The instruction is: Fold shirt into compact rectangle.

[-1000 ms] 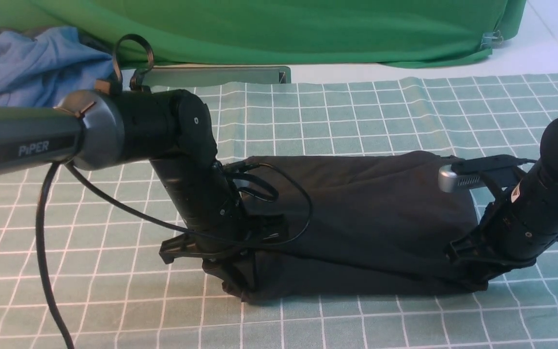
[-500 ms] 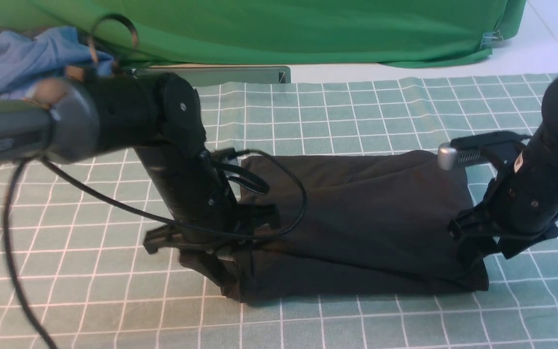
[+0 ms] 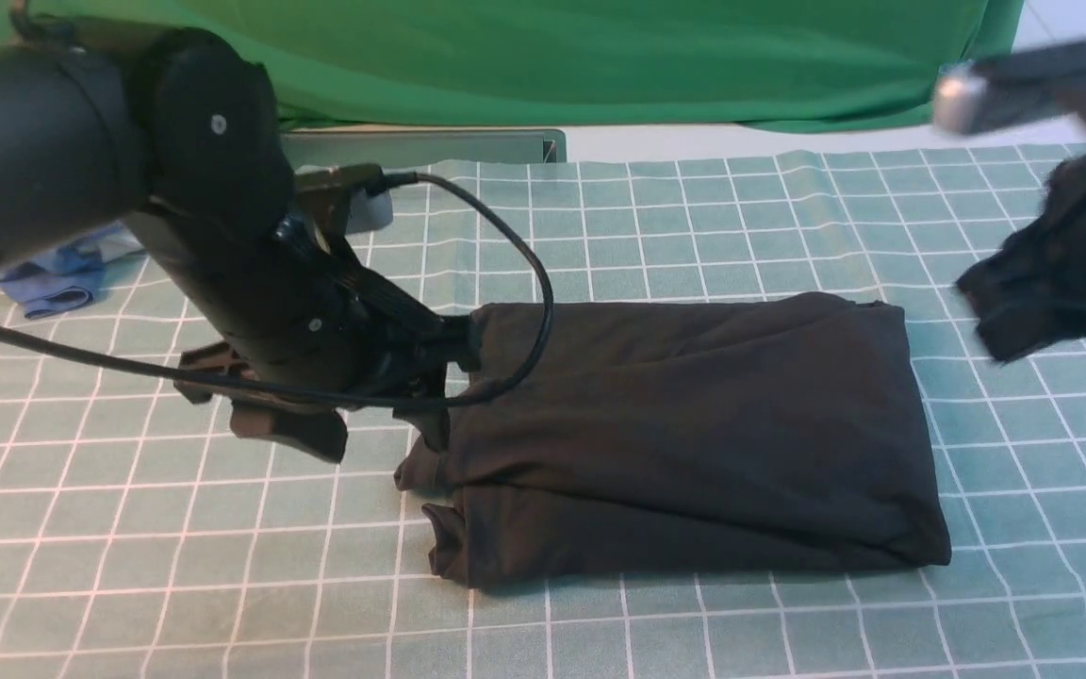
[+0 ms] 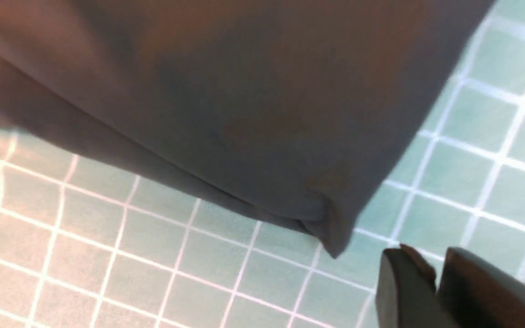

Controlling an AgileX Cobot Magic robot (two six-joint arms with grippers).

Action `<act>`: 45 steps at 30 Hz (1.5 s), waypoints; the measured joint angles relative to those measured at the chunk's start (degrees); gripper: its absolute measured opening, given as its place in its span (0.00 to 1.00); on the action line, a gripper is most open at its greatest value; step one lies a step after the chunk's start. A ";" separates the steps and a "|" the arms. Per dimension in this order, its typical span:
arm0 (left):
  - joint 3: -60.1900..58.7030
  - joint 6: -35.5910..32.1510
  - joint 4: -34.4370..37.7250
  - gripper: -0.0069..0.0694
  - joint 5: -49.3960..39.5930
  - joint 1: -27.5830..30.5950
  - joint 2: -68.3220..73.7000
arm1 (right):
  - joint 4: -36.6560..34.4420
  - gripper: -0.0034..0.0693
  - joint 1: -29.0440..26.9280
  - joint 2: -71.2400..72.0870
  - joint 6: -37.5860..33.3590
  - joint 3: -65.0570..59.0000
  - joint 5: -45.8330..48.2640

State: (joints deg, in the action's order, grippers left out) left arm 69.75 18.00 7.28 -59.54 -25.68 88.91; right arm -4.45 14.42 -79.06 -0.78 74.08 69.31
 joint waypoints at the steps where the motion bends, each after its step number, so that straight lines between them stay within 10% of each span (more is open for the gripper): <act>1: 0.00 -0.19 0.00 0.71 0.31 0.00 -0.06 | 0.15 0.23 0.00 3.74 -0.28 0.00 0.09; 15: 0.00 -3.46 0.00 0.34 2.37 0.00 -0.06 | 0.32 0.10 0.00 45.66 -5.10 -11.39 -0.58; 22: 0.00 -4.92 0.00 0.16 5.25 0.00 -0.06 | 0.32 0.08 0.00 64.80 -7.08 -33.68 -27.24; 33: 0.00 -6.07 0.00 0.11 4.23 0.00 -0.06 | 0.32 0.09 0.00 66.13 -6.44 -52.35 -59.28; 45: 0.00 -8.20 -0.07 0.11 3.65 0.00 -0.06 | 0.32 0.12 0.00 66.19 -6.30 -52.76 -60.84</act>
State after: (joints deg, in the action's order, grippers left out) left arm 69.75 9.80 7.22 -55.89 -25.68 88.85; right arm -4.13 14.42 -12.87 -7.09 21.33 8.47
